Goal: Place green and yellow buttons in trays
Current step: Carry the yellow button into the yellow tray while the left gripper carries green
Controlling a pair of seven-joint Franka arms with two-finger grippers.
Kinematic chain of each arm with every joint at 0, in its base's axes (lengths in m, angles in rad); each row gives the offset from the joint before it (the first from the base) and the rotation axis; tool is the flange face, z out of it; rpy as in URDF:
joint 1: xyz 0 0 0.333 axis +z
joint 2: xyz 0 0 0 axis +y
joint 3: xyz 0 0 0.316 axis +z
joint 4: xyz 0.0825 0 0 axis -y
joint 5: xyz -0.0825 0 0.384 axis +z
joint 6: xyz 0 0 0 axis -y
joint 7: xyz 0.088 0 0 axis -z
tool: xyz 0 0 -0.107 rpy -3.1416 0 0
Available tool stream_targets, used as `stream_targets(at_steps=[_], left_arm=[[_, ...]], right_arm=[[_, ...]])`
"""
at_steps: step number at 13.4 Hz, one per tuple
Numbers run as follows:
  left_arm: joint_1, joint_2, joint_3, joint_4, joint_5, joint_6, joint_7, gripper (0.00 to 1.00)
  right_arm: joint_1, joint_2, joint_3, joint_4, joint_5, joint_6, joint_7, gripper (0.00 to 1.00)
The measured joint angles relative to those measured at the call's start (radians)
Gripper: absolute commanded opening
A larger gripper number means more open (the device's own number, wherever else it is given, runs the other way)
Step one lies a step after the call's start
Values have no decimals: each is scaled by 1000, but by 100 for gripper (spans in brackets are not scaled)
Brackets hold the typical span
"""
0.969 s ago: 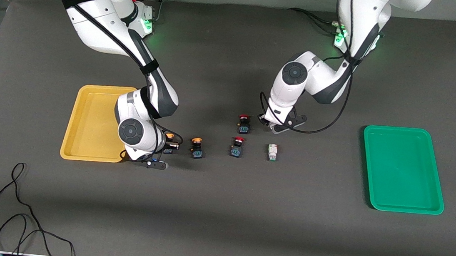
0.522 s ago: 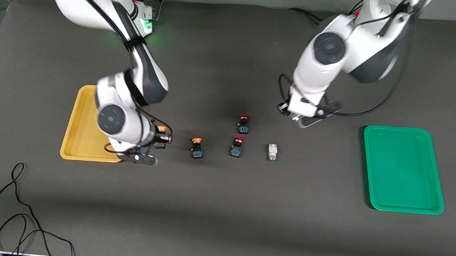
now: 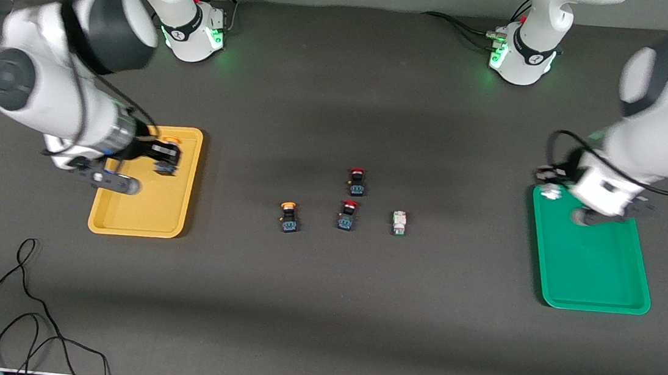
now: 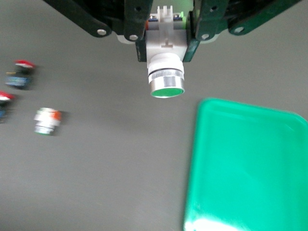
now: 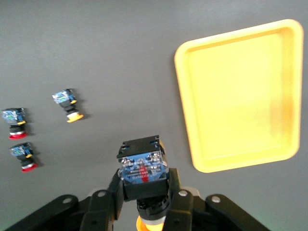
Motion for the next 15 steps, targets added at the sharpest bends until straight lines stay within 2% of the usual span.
stream_targets(at_steps=[2, 5, 8, 12, 13, 14, 15], left_arm=[[90, 21, 1, 4, 49, 23, 168, 15], [154, 102, 1, 0, 114, 134, 257, 14], [160, 235, -3, -35, 168, 339, 258, 14], [217, 392, -2, -122, 172, 614, 258, 17], [229, 423, -2, -131, 172, 639, 259, 24], [235, 446, -2, -135, 172, 648, 259, 39], [236, 457, -3, -136, 172, 648, 259, 62]], right_arm=[[-1, -6, -75, -23, 0, -6, -107, 0], [-3, 1, -159, -89, 0, 43, -234, 0], [-2, 10, -177, -220, 0, 202, -278, 0], [3, 61, -176, -368, 0, 426, -304, 0], [3, 82, -176, -394, 0, 474, -308, 0], [3, 104, -175, -415, 0, 518, -310, 0], [3, 127, -175, -434, 0, 562, -311, 0]])
